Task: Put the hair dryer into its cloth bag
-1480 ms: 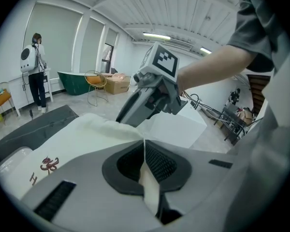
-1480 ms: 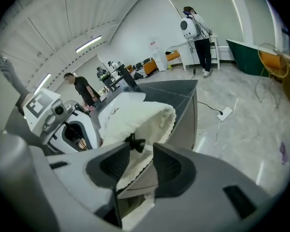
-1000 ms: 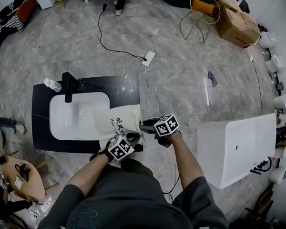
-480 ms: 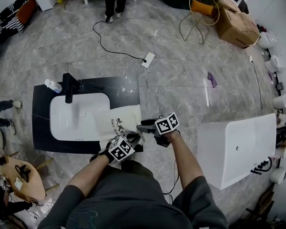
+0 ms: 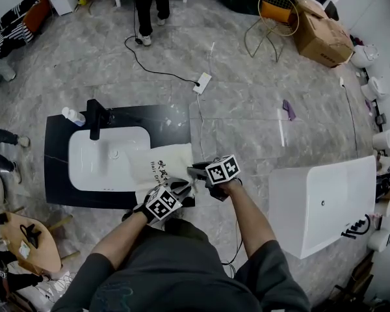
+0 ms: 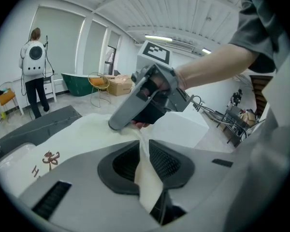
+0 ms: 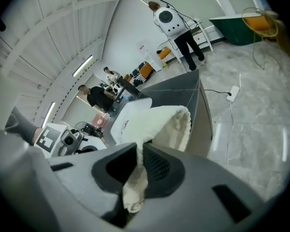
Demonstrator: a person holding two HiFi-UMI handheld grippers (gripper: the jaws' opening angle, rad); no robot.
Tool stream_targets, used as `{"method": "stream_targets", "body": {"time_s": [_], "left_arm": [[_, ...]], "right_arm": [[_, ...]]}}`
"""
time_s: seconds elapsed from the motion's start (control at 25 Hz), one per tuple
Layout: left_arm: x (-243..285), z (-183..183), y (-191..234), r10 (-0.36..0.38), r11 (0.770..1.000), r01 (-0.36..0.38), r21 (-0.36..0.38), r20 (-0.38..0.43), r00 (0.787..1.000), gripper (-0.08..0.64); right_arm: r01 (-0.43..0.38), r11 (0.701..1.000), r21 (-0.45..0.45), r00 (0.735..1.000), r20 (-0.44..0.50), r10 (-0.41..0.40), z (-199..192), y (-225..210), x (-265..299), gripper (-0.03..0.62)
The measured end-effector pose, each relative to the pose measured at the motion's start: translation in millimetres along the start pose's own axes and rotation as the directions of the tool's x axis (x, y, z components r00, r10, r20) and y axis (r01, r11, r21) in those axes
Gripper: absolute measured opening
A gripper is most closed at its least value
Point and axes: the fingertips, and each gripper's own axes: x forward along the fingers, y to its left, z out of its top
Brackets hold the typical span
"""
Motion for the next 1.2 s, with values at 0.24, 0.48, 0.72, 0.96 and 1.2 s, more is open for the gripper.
{"method": "stream_targets", "body": {"time_s": [0.24, 0.48, 0.72, 0.96, 1.2], "left_arm": [[-48, -20, 39, 0.13, 0.961, -0.109, -0.254, 0.071, 0.989, 0.11], [-120, -85, 130, 0.453, 0.723, -0.353, -0.593, 0.022, 0.891, 0.13], [-126, -114, 170, 0.479, 0.601, -0.373, -0.707, -0.055, 0.876, 0.132], [-125, -112, 174, 0.469, 0.6, -0.35, -0.719, -0.039, 0.882, 0.129], [-127, -95, 175, 0.487, 0.611, -0.334, -0.718, 0.008, 0.873, 0.127]], "right_arm": [[0.009, 1.0, 0.02, 0.998, 0.056, -0.01, 8, 0, -8, 0.035], [0.024, 0.998, 0.057, 0.994, 0.102, -0.029, 3, -1, -17, 0.035], [0.024, 0.998, 0.055, 0.992, 0.126, -0.031, 7, 7, -13, 0.035], [0.006, 0.999, 0.042, 0.989, 0.15, -0.012, 18, 18, -18, 0.035], [-0.004, 0.999, 0.035, 0.983, 0.181, -0.002, 22, 26, -32, 0.034]]}}
